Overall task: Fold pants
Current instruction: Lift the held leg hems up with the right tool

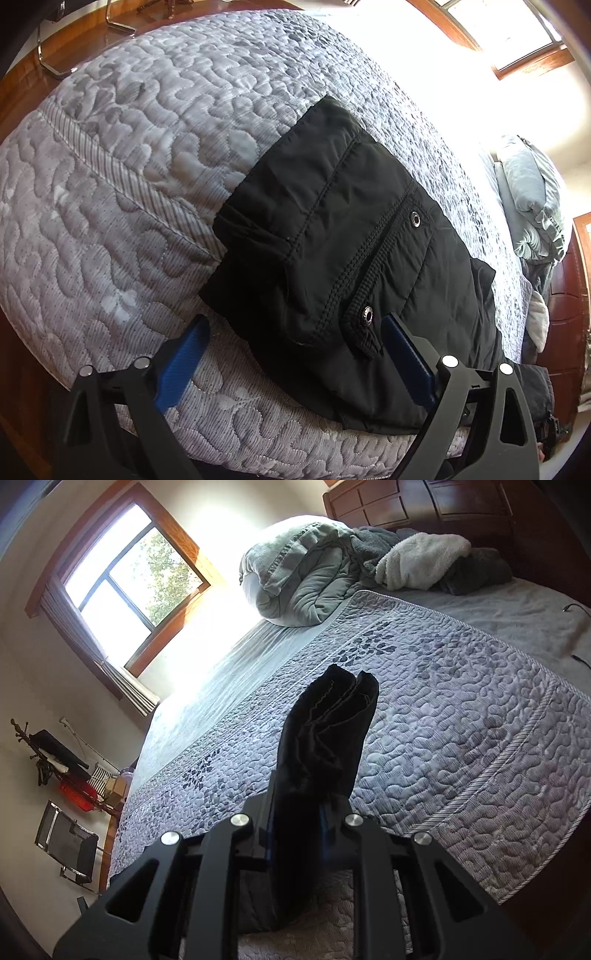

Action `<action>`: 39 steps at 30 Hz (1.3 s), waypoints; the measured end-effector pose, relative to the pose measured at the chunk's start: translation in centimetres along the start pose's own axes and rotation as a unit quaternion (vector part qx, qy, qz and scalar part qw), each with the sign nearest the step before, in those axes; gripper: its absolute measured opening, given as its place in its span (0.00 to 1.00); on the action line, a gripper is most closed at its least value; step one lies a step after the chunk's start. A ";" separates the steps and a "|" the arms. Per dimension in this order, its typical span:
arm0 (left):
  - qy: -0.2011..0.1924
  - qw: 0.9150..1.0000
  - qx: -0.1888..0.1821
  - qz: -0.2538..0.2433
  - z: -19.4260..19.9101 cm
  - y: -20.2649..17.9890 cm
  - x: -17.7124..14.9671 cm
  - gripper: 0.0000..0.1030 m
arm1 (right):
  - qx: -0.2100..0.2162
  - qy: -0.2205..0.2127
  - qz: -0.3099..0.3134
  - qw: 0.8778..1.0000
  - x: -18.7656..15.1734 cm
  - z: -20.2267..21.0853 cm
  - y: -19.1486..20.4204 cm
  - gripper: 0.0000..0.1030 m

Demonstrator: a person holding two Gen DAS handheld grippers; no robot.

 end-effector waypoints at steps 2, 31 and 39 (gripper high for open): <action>-0.001 1.000 -0.003 0.001 0.2 0.1 -0.1 0.92 | 0.000 -0.003 0.013 1.000 0.2 0.5 1.0 0.16; -0.010 0.999 -0.044 0.026 2.5 2.0 -1.0 0.92 | -0.031 -0.050 0.244 0.968 -3.4 4.1 17.7 0.15; -0.006 0.998 -0.050 0.024 3.0 2.3 -1.3 0.92 | -0.032 -0.055 0.296 0.953 -6.1 4.3 21.4 0.15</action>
Point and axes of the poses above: each gripper's, at about its wrist camera, not at the fingertips, and z roughly against the way its jaws point, y to its left, x to its top, the point moved 2 cm from there along -z, roughly the way its jaws point, and after that the axes turned 14 degrees about -x, right-handed, at the moved point
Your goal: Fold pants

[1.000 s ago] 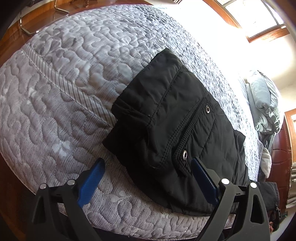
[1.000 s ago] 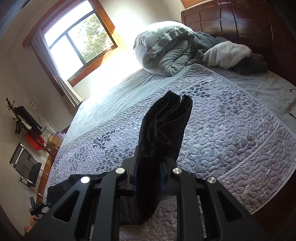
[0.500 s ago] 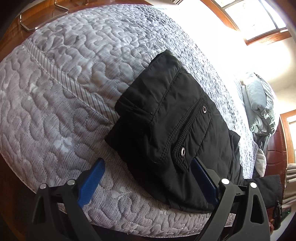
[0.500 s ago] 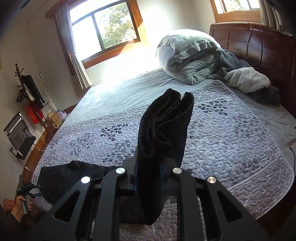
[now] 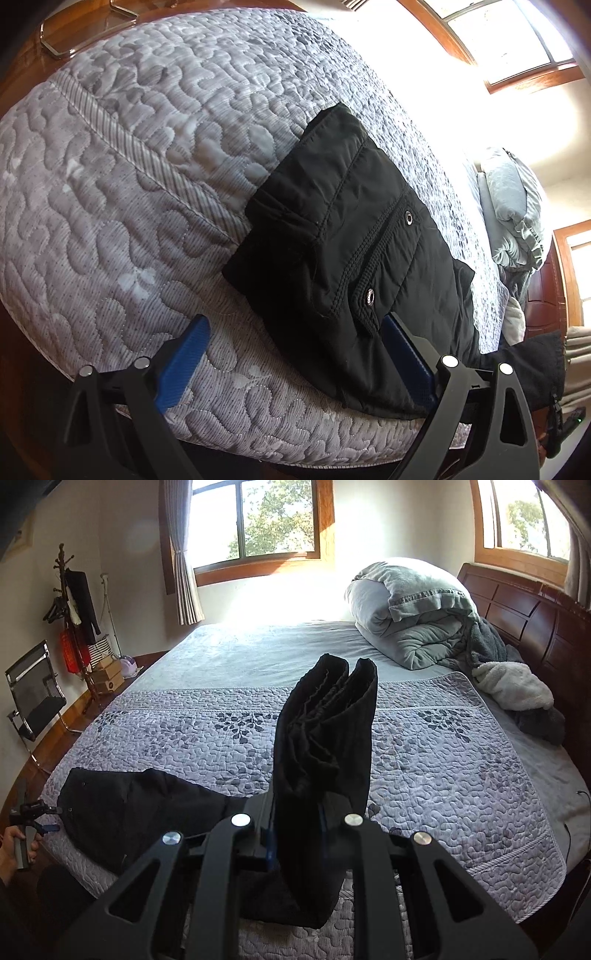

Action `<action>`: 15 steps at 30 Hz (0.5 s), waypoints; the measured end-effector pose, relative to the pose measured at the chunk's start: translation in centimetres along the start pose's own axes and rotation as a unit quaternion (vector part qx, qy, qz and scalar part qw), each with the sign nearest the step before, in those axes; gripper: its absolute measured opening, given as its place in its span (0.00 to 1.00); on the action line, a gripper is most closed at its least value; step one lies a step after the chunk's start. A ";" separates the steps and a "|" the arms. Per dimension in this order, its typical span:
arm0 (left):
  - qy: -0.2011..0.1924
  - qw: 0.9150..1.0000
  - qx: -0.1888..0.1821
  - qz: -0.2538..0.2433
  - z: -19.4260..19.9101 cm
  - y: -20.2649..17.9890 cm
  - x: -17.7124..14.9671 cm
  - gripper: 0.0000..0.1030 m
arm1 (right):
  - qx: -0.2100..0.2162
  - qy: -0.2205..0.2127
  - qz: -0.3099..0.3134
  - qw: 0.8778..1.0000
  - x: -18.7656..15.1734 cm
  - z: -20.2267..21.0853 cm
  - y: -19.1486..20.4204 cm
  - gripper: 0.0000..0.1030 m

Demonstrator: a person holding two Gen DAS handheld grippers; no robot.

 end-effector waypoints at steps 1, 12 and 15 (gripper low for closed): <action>-0.001 1.000 -0.002 0.001 0.1 0.0 0.0 0.92 | 0.002 0.001 0.004 1.000 0.0 0.0 0.4 0.15; -0.003 1.000 -0.012 0.004 0.5 0.0 -0.4 0.92 | -0.010 0.005 0.050 0.999 -0.3 0.0 5.0 0.15; -0.002 1.000 -0.015 0.003 0.4 -0.3 -0.6 0.92 | -0.009 0.009 0.061 0.998 -0.6 -0.2 6.3 0.15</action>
Point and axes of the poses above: each gripper's, at about its wrist camera, not at the fingertips, and z roughly against the way its jaws point, y to its left, x to its top, the point moved 2 cm from there along -z, roughly the way its jaws point, and after that the axes turned 14 degrees about -x, right-handed, at the moved point
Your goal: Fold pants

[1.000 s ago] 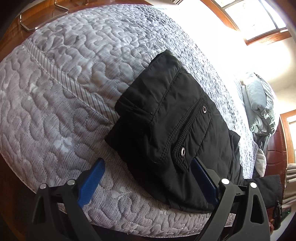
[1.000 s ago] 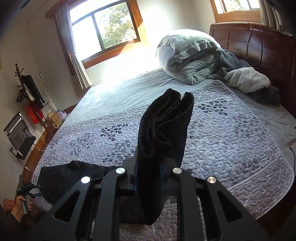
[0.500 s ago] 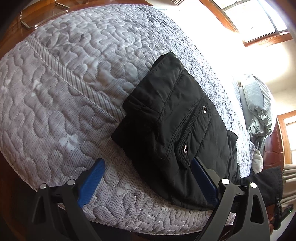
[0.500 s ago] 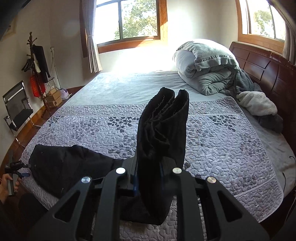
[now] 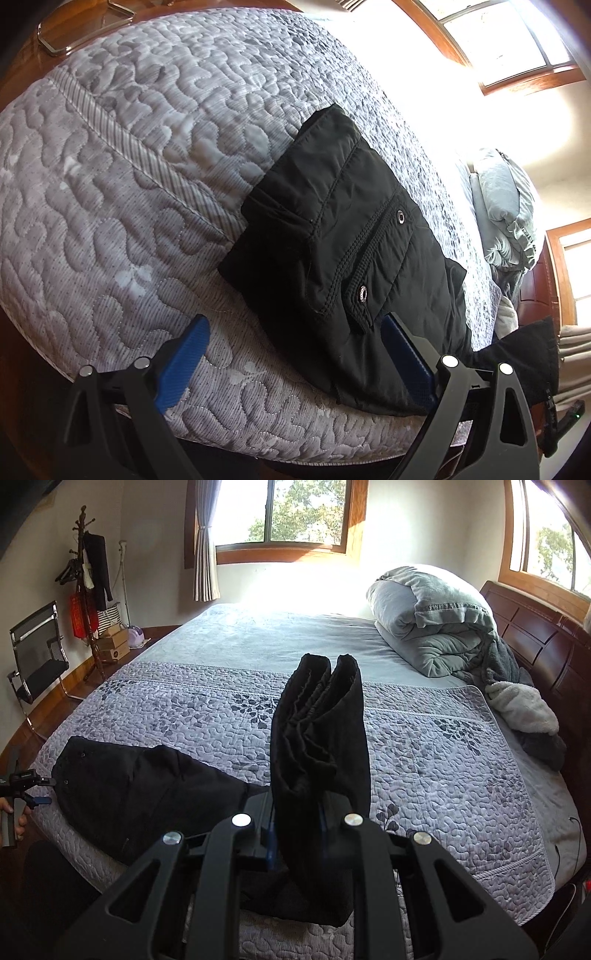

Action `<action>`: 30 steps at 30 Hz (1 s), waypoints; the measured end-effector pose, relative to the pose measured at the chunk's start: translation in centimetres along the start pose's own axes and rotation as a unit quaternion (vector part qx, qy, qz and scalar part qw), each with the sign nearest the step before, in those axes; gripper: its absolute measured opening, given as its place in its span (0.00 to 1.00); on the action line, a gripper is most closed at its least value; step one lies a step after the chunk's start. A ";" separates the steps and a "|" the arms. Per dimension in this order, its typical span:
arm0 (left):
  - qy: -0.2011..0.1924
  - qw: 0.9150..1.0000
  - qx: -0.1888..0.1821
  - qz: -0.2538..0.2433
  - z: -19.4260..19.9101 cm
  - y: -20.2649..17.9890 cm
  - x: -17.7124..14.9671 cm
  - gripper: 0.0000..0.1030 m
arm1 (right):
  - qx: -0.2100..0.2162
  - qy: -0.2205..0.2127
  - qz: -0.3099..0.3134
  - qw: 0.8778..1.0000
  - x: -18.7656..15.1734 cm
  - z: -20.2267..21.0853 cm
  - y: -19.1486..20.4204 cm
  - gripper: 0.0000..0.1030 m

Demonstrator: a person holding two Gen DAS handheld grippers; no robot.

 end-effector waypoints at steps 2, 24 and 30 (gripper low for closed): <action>0.001 1.000 -0.001 -0.001 -0.1 -0.2 -0.1 0.92 | 0.002 0.004 0.005 1.000 -0.2 -0.2 0.7 0.15; 0.013 1.000 0.013 -0.011 0.0 -0.5 -0.1 0.92 | 0.025 0.015 0.058 0.998 -2.1 -2.4 6.7 0.15; 0.018 1.000 0.019 -0.012 -0.8 -0.7 -0.3 0.92 | 0.035 0.020 0.082 0.996 -3.1 -3.3 8.7 0.15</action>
Point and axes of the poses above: each gripper's, at about its wrist camera, not at the fingertips, and z roughly against the way its jaws point, y to its left, x to its top, the point moved 2 cm from there along -z, roughly the way its jaws point, and after that the axes turned 14 degrees about -x, right-handed, at the moved point
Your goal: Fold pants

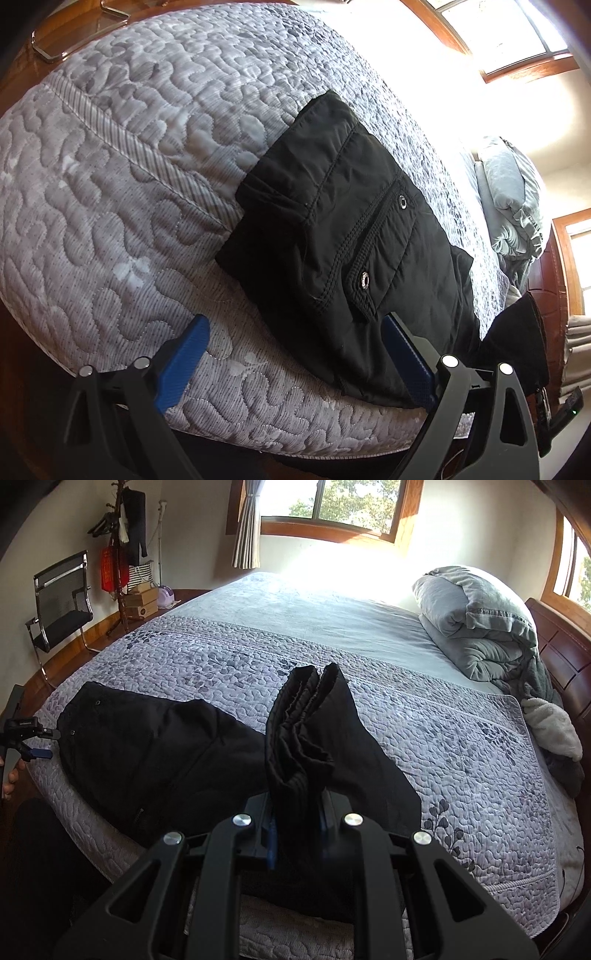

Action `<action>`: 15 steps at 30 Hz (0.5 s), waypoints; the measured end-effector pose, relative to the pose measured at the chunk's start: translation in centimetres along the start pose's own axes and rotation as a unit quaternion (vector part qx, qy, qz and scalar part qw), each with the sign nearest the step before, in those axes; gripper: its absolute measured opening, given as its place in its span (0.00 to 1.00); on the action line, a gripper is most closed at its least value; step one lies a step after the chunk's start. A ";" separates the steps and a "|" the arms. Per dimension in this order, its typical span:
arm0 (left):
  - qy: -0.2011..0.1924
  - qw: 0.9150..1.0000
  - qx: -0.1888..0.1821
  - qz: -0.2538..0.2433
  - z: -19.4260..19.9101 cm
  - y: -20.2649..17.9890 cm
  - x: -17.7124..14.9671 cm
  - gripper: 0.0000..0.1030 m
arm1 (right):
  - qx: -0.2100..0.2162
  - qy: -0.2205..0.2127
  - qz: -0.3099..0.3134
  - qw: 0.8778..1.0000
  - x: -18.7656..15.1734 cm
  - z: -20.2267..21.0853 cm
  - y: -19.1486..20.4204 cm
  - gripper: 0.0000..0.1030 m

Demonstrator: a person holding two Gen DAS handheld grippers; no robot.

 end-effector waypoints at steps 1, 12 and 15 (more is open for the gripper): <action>0.001 1.000 0.001 0.000 -0.1 0.0 0.0 0.92 | 0.002 0.001 0.002 1.000 -0.2 -0.2 0.3 0.15; 0.000 1.000 -0.001 0.000 -0.9 -0.5 0.3 0.92 | 0.003 0.002 0.021 1.000 -0.5 -0.7 1.4 0.15; 0.002 1.000 -0.003 -0.001 -1.2 -0.7 0.3 0.92 | -0.001 0.003 0.032 0.999 -0.7 -0.9 2.1 0.15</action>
Point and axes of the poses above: each gripper's, at about its wrist camera, not at the fingertips, and z roughly against the way its jaws point, y to its left, x to its top, the point moved 2 cm from there along -z, roughly the way its jaws point, and after that the axes turned 14 degrees about -x, right-handed, at the moved point
